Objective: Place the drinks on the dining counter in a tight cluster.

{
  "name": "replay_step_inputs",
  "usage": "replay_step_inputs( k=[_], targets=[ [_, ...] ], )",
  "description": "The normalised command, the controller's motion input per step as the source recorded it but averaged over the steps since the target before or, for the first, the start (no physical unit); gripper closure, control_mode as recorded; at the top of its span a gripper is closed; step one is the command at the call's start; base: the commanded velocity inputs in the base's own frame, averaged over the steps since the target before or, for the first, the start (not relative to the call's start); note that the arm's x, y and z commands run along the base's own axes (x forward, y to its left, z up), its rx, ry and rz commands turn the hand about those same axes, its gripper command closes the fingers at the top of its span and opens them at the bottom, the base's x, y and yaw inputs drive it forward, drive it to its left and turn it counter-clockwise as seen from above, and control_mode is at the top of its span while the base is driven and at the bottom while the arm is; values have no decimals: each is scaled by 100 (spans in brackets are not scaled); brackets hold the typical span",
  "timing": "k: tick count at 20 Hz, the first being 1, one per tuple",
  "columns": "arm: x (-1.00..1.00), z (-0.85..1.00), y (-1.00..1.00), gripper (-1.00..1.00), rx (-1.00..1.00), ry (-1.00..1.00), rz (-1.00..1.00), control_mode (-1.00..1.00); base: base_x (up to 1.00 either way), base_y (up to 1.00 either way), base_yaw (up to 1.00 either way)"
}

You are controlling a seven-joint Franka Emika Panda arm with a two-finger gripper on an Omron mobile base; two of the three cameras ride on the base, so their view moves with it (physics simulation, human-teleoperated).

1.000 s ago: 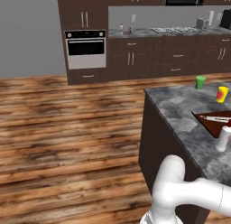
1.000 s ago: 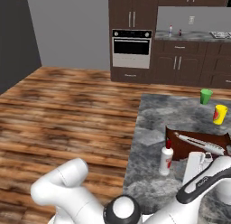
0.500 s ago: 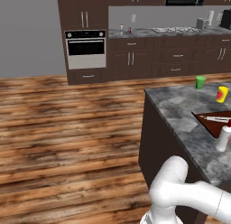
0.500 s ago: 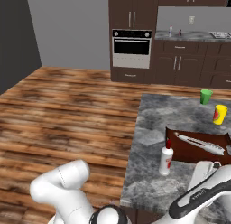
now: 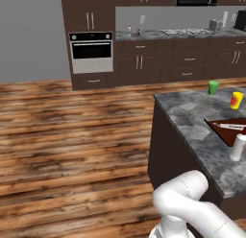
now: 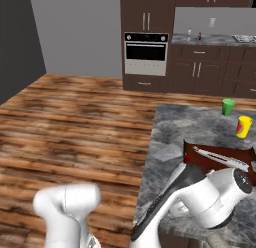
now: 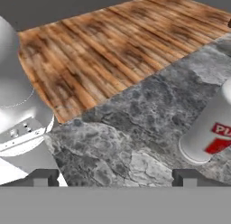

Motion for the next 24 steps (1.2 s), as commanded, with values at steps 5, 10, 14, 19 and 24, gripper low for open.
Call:
replay_step_inputs(
  k=[5,10,14,19,24],
  targets=[
    [-57,28,16,-100,-17,7,-44,-100,0,0,0],
    [-42,12,0,-100,-8,21,-63,-100,0,0,0],
    [-7,47,19,-100,-21,20,-56,-100,0,0,0],
    [21,55,97,-100,-36,11,-33,-100,0,0,0],
    [5,30,90,-100,-25,-1,-33,-100,0,0,0]
  ],
)
